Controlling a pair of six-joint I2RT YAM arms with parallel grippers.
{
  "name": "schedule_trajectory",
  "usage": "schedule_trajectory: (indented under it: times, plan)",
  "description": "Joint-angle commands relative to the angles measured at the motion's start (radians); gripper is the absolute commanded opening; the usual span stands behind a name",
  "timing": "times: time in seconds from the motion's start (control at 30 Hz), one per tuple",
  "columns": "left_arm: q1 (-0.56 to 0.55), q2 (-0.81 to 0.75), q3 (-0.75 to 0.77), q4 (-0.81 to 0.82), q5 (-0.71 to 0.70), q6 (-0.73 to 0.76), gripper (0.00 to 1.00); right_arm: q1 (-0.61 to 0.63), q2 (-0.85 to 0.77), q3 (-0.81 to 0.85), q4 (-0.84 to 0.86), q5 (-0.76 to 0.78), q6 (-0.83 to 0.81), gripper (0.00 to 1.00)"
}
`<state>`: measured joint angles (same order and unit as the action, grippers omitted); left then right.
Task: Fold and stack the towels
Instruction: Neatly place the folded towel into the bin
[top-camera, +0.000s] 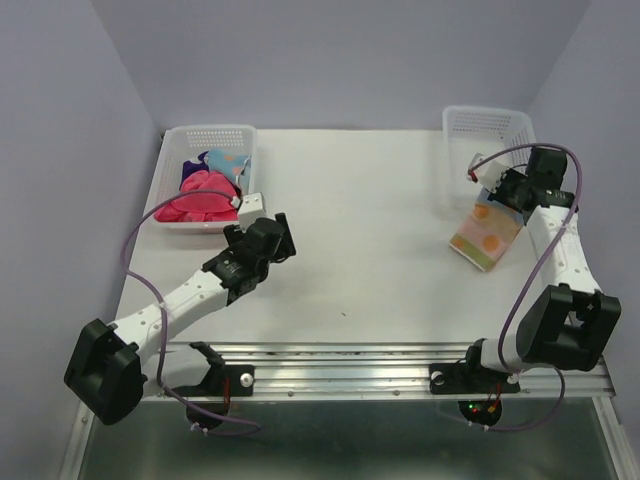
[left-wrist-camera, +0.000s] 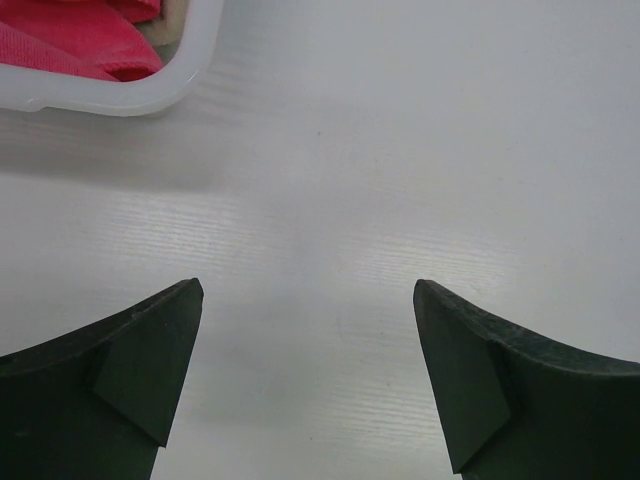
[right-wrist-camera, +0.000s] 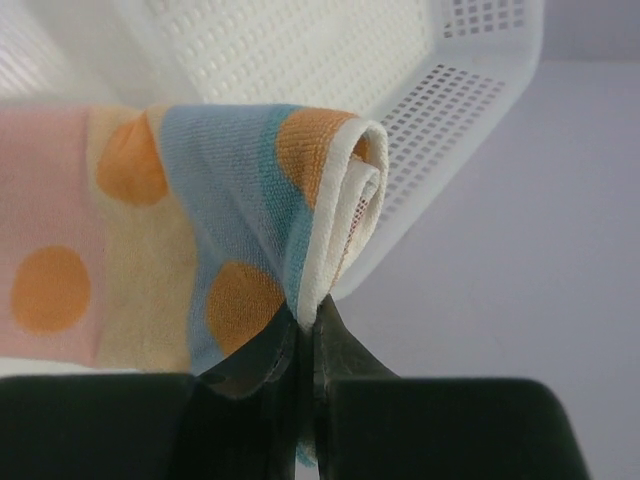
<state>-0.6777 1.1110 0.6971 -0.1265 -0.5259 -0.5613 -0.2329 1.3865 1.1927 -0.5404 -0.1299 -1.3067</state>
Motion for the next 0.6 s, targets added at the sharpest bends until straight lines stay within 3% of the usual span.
schedule_trajectory:
  times: [0.0, 0.3, 0.57]
  plan:
    - [0.012, 0.018, 0.056, 0.001, -0.045, 0.017, 0.99, -0.009, 0.038, 0.09, 0.105, -0.073, -0.154, 0.01]
    - [0.032, 0.067, 0.094, 0.002, -0.065, 0.017, 0.99, -0.009, 0.097, 0.123, 0.451, -0.139, -0.059, 0.01]
    - [0.063, 0.082, 0.104, 0.01, -0.069, 0.032, 0.99, -0.009, 0.15, 0.107, 0.703, -0.051, 0.06, 0.01]
